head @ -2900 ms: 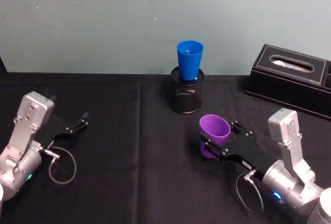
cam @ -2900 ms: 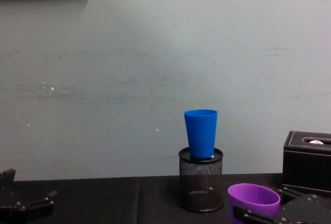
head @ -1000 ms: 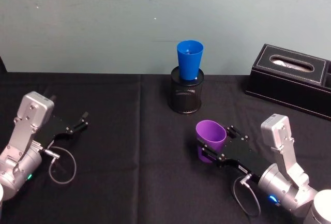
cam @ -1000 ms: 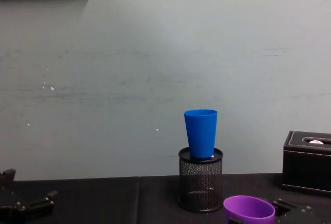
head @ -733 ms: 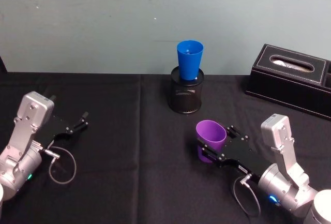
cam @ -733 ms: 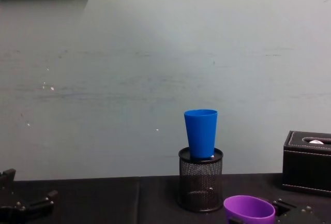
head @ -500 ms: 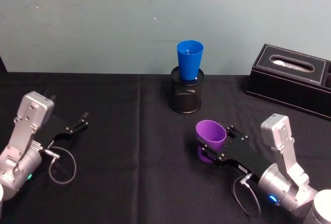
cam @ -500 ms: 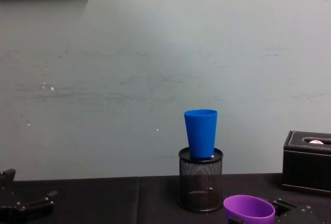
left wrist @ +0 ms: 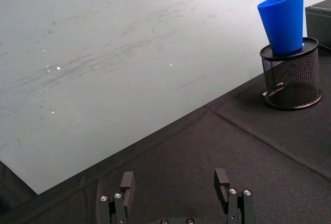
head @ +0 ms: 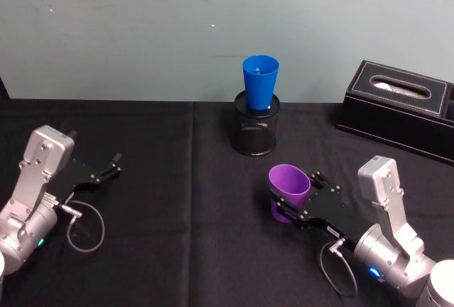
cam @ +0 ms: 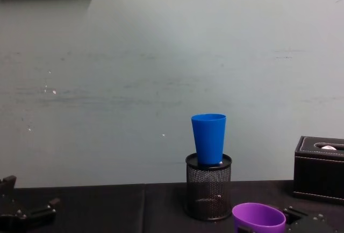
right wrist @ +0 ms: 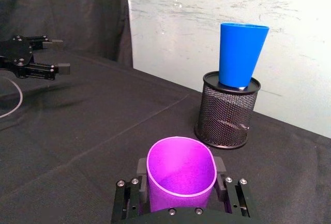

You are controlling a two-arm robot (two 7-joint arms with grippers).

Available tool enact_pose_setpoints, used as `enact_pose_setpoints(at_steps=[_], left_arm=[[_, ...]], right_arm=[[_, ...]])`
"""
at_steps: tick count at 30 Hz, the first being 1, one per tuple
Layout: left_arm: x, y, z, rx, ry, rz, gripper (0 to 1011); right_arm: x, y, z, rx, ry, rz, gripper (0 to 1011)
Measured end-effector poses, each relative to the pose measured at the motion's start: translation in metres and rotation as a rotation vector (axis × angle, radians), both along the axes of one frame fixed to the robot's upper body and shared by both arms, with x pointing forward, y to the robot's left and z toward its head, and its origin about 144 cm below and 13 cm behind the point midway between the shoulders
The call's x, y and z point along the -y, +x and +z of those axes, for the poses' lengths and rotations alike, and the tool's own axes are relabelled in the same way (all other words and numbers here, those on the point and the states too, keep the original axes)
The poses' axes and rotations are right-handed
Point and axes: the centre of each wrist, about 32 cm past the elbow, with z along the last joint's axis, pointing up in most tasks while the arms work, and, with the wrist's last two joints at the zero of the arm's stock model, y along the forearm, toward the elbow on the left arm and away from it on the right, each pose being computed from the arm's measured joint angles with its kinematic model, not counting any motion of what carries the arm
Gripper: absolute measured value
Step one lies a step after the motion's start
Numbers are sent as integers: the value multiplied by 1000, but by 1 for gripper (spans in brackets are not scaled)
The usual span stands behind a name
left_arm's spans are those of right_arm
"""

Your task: Pick up one cup with a gripper and tap it against the other cup.

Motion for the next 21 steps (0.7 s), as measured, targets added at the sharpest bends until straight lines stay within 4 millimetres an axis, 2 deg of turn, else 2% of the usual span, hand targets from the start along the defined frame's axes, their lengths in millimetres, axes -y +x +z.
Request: enact_pose_setpoints(at_steps=[21], left_arm=[[0, 0, 0, 0, 0, 0, 1011]], right_arm=[[0, 0, 0, 0, 0, 0, 738]])
